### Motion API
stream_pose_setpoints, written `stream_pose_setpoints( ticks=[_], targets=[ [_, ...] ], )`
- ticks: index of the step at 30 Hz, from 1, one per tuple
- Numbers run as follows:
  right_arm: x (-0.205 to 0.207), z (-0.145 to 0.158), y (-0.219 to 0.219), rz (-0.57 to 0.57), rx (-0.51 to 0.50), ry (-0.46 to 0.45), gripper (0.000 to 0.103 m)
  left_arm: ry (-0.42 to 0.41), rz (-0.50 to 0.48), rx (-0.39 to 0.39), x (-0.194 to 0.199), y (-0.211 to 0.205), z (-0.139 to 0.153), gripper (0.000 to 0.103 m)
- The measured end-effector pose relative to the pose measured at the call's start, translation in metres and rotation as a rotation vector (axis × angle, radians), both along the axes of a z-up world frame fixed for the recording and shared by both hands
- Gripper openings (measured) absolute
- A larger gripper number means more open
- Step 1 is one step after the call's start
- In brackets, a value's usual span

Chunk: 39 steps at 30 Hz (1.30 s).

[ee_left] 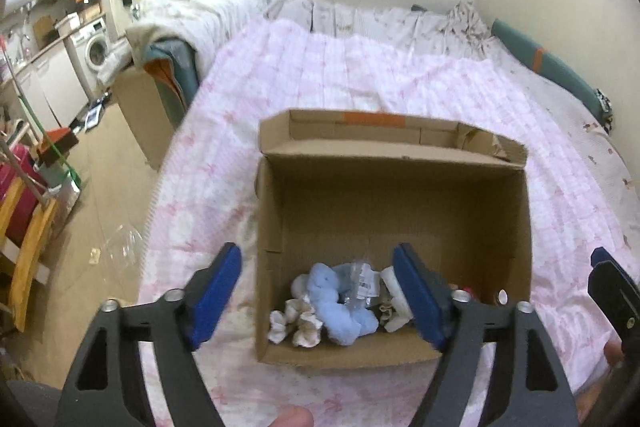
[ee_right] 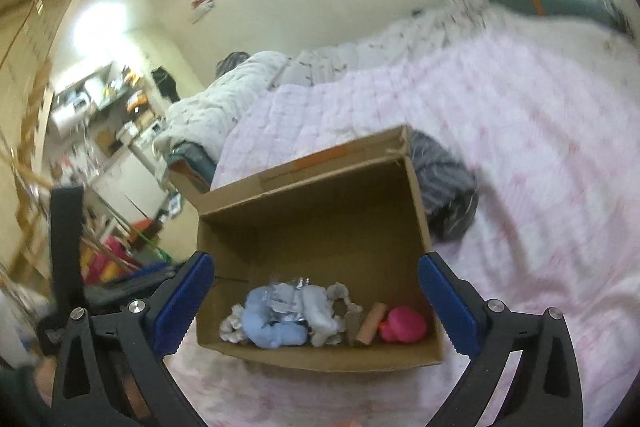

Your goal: Organize soft objects

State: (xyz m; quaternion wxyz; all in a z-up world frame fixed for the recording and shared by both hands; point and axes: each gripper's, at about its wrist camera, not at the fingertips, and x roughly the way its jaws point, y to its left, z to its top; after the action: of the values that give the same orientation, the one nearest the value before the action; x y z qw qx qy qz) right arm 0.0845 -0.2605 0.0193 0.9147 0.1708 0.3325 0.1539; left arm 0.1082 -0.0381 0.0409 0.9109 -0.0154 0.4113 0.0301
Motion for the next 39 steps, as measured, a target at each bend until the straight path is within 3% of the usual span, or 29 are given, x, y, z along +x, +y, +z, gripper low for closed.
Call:
stream_pose_setpoints(
  ticks=[7, 12, 18, 20, 22, 27, 30, 39],
  targets=[
    [-0.031, 0.027, 0.013, -0.011, -0.088, -0.069, 0.103, -0.086, -0.036, -0.007, -0.053, 0.022, 0.027, 0.102],
    [-0.053, 0.027, 0.013, -0.024, -0.12, -0.031, 0.103, -0.111, -0.07, -0.034, -0.089, 0.032, 0.029, 0.102],
    [-0.074, 0.01, 0.013, -0.05, -0.155, 0.006, 0.103, -0.141, -0.102, -0.017, -0.12, 0.026, 0.001, 0.102],
    [-0.082, -0.001, 0.015, -0.055, -0.153, -0.006, 0.103, -0.111, -0.09, -0.023, -0.121, 0.026, -0.013, 0.102],
    [-0.081, -0.011, 0.023, -0.057, -0.221, 0.014, 0.103, -0.082, -0.092, -0.063, -0.118, 0.028, -0.019, 0.102],
    [-0.082, -0.013, 0.039, -0.028, -0.296, -0.004, 0.103, -0.125, -0.061, -0.014, -0.115, 0.031, -0.016, 0.102],
    [-0.082, -0.015, 0.045, -0.018, -0.315, -0.006, 0.103, -0.1, -0.068, -0.043, -0.116, 0.034, -0.02, 0.102],
    [-0.079, -0.018, 0.043, -0.038, -0.313, 0.01, 0.103, -0.123, -0.129, -0.023, -0.125, 0.02, -0.022, 0.102]
  ],
)
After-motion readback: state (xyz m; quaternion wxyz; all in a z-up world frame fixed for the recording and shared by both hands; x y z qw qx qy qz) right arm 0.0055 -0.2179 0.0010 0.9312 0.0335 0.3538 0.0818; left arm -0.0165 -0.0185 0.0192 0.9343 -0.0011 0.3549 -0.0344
